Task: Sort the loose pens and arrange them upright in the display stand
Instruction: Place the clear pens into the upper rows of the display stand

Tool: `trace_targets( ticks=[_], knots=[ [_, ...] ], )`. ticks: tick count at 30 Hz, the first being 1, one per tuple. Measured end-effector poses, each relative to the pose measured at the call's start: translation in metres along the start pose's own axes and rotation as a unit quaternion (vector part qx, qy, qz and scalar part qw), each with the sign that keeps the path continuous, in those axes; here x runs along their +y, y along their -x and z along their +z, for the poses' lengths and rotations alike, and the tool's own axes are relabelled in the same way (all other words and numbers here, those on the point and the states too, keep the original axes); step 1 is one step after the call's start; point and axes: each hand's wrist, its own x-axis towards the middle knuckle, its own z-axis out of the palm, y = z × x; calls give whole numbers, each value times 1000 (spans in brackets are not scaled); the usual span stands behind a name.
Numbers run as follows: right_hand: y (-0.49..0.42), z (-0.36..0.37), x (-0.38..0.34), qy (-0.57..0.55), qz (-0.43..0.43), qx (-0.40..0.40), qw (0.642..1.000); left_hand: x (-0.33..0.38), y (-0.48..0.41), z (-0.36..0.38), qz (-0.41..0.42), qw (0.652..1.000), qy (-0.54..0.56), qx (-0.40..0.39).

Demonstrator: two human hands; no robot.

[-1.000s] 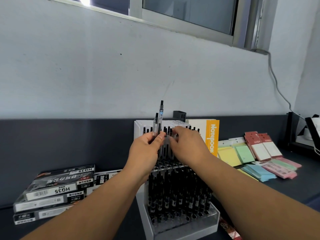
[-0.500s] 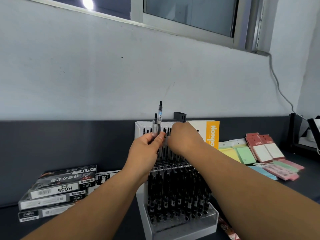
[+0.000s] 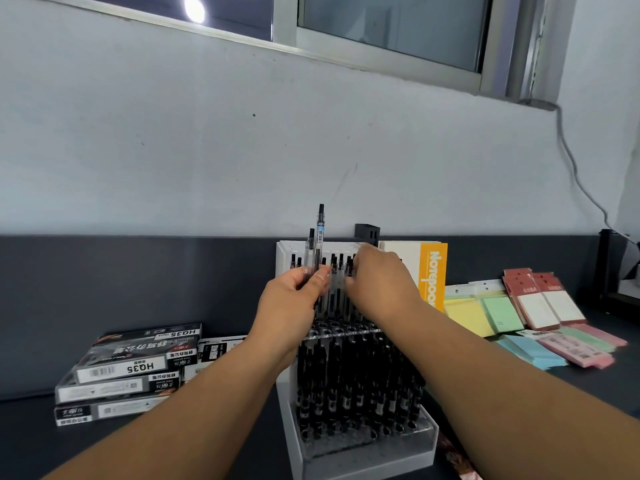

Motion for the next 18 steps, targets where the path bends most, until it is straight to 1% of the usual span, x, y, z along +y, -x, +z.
trace_targets(
  ticks=[7, 9, 10, 11, 12, 13, 15, 16, 18],
  knots=[
    [0, 0, 9, -12, -12, -15, 1000, 4, 1, 4, 1, 1000, 1, -9],
    [2, -9, 13, -60, -12, 24, 998, 5, 1, 5, 2, 1000, -1, -12],
    [3, -14, 13, -103, -10, 49, 993, 6, 1, 6, 2, 1000, -3, -13],
    [3, -20, 14, -159, -8, 59, 986, 7, 1, 7, 4, 1000, -8, -16],
    [3, -25, 13, -231, -5, 46, 972, 7, 1, 7, 6, 1000, -12, -20],
    [2, -28, 11, -310, 3, 13, 951, 7, 0, 7, 9, 999, -18, -28],
    [2, -34, 11, -440, 36, -71, 895, 9, 1, 10, 4, 998, -34, -51],
    [2, -35, 13, -473, 45, -99, 874, 10, 2, 12, 1, 997, -43, -62],
    [-1, -32, 16, -500, 52, -109, 857, 10, 2, 15, 1, 996, -65, -66]
  ],
)
